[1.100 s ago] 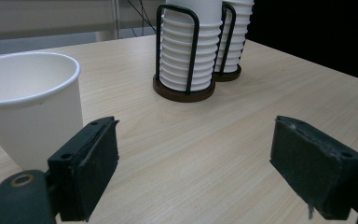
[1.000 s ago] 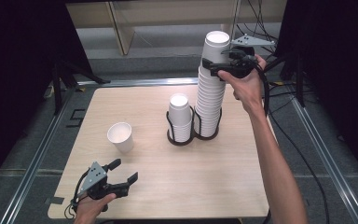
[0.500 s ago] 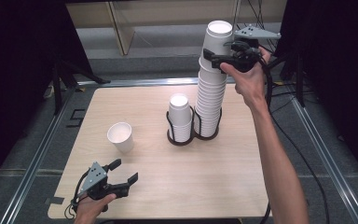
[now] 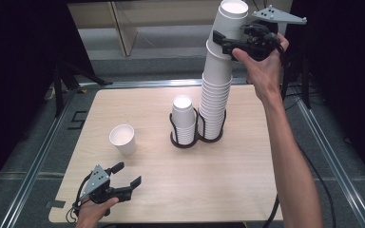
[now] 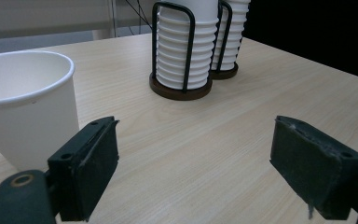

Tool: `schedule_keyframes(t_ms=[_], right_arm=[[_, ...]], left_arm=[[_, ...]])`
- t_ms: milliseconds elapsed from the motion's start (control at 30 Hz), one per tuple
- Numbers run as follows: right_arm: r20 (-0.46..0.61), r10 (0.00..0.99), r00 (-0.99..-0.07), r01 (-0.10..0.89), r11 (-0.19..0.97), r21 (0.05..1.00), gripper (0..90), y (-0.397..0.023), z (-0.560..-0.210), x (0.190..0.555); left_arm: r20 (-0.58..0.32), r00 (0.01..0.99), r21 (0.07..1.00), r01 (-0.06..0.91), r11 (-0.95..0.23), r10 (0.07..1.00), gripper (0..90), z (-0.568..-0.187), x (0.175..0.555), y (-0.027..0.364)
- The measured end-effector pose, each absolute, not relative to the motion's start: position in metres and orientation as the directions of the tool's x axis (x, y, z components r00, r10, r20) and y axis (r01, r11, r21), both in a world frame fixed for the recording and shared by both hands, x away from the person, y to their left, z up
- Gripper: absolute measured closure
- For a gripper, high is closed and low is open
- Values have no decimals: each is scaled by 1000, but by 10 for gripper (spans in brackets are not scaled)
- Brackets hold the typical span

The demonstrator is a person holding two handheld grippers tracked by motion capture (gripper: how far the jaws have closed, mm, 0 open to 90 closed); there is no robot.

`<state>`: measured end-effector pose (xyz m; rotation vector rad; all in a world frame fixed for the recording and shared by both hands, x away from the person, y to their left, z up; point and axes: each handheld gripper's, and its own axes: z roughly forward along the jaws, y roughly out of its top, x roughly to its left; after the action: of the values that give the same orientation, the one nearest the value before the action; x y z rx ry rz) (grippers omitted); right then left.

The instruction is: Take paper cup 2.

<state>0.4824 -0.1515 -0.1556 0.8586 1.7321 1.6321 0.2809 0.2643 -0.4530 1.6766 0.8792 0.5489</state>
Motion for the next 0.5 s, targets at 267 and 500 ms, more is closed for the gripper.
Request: schedule_keyframes(t_ms=[267, 500], right_arm=[[1, 789, -615, 19, 13, 1000, 176, -163, -141, 466], [-7, 783, -622, 17, 23, 1000, 176, -180, -145, 445]], left_arm=[[-78, 628, 962, 251, -107, 774, 147, -454, 283, 263], [-79, 614, 954, 275, -120, 785, 147, -453, 281, 263]])
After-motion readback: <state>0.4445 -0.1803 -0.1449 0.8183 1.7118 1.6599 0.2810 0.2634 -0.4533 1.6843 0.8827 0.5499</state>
